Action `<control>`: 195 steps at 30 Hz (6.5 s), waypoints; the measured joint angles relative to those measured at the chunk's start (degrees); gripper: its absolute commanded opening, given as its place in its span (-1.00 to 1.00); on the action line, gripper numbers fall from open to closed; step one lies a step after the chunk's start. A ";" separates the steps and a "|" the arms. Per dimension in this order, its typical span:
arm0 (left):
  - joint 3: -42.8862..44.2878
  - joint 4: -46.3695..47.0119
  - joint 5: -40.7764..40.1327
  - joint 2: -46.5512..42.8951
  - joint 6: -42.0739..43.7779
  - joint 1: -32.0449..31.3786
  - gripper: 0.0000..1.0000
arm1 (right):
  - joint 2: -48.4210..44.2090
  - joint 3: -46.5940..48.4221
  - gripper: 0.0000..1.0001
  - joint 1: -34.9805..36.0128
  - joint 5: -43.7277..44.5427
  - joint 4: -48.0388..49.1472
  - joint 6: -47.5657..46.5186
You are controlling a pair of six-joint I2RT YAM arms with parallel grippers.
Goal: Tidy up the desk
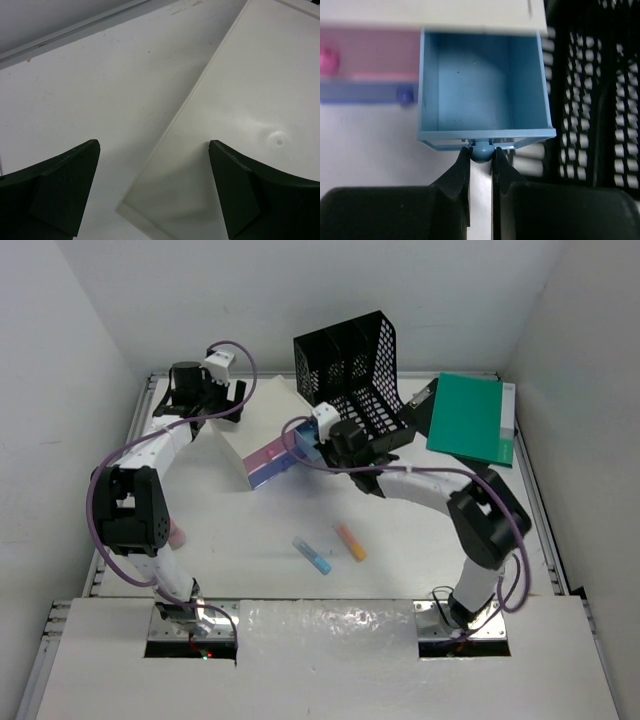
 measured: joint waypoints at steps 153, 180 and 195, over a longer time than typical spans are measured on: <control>0.76 -11.28 0.33 -7.74 3.37 -0.04 0.80 | -10.01 15.89 0.10 0.22 -3.10 -28.96 -4.35; 3.13 -10.29 -0.79 -0.94 1.31 -0.87 0.77 | 13.31 21.75 -0.24 12.17 3.93 -7.54 8.52; 3.13 -9.94 -1.25 -0.92 1.86 -0.92 0.78 | 16.24 25.22 -0.35 12.00 6.03 -7.61 8.04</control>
